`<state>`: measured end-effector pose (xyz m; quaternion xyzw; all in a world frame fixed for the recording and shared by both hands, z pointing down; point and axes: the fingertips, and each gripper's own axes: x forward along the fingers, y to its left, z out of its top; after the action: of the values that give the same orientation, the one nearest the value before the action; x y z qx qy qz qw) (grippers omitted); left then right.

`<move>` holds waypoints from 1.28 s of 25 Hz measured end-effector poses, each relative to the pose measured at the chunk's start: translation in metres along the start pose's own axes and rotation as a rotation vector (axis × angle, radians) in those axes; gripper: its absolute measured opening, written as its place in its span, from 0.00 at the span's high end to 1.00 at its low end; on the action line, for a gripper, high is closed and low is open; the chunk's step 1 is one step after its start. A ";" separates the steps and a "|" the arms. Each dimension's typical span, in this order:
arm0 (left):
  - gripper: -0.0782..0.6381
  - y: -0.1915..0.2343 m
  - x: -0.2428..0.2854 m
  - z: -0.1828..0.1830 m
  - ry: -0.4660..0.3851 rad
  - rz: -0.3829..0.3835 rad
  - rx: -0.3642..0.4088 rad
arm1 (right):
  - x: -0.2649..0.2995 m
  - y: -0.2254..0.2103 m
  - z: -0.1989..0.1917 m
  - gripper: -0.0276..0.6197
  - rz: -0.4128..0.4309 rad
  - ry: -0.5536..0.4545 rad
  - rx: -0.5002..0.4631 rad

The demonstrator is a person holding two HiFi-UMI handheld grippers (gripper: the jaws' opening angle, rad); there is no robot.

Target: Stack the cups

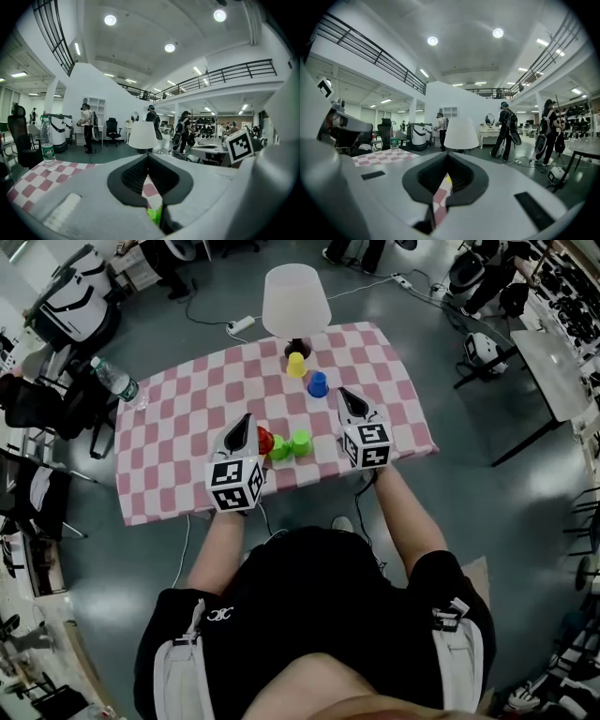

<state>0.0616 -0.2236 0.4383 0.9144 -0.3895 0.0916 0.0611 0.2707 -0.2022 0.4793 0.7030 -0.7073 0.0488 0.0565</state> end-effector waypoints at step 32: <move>0.87 0.010 -0.039 -0.048 0.101 0.387 -0.114 | 0.168 -0.043 -0.158 0.51 0.167 0.377 -0.024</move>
<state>0.0226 -0.1944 0.4773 0.8119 -0.5588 0.1249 0.1136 0.3142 -0.3454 0.6605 0.6195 -0.7406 0.1758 0.1920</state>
